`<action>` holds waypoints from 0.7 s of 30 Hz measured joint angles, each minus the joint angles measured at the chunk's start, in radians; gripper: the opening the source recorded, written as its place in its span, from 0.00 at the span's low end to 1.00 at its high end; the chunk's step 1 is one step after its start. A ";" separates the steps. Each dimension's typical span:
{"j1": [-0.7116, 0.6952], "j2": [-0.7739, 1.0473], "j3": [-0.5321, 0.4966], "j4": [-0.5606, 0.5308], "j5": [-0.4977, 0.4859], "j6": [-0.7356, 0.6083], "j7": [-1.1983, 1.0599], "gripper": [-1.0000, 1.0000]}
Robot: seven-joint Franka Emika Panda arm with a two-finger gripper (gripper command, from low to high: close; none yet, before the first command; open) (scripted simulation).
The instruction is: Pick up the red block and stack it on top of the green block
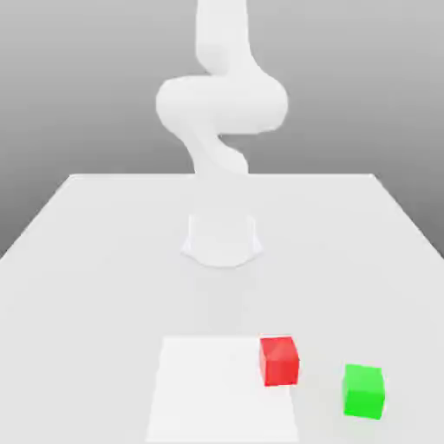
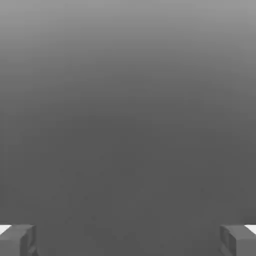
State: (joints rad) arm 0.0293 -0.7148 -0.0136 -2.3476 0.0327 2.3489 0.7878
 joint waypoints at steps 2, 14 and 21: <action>0.026 0.083 -0.008 -0.044 0.031 0.046 -0.012 0.50; 0.121 0.527 0.041 -0.284 0.103 0.298 -0.005 0.50; 0.142 0.770 0.060 -0.395 -0.040 0.459 0.124 0.50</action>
State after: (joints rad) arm 0.1717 0.0555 0.0463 -2.7425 -0.0068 2.8081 0.9118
